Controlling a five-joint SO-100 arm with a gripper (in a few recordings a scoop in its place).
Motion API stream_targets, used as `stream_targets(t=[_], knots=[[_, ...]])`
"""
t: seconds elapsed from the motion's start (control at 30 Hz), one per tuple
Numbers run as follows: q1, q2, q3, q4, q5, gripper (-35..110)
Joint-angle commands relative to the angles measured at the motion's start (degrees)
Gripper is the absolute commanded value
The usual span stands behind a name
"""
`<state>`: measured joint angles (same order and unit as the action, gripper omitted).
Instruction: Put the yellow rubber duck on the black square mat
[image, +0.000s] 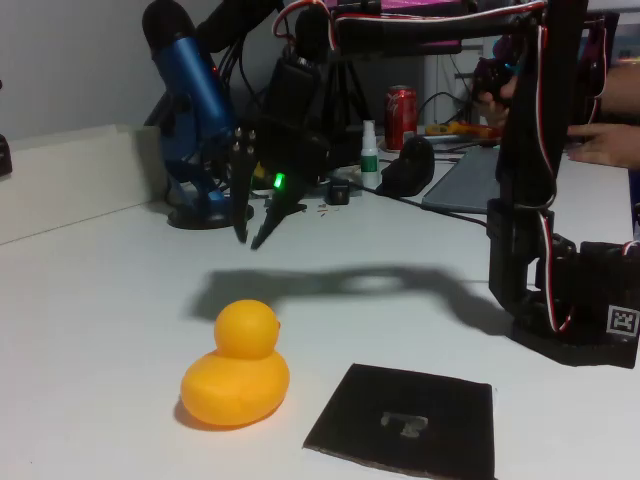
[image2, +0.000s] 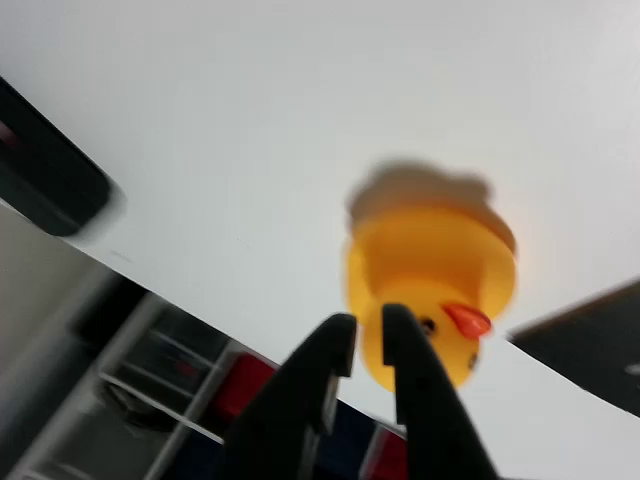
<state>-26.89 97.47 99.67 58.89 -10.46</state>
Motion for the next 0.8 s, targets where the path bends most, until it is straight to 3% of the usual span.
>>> stream_targets(t=[0.0,0.17,0.47,0.77], knots=[[-4.66,1.41,-0.88,0.26,-0.70,3],[-9.76,1.49,0.18,4.31,-0.79,3],[-9.76,1.49,0.35,6.33,-6.50,5],[-10.37,1.14,0.44,6.42,-6.86,32]])
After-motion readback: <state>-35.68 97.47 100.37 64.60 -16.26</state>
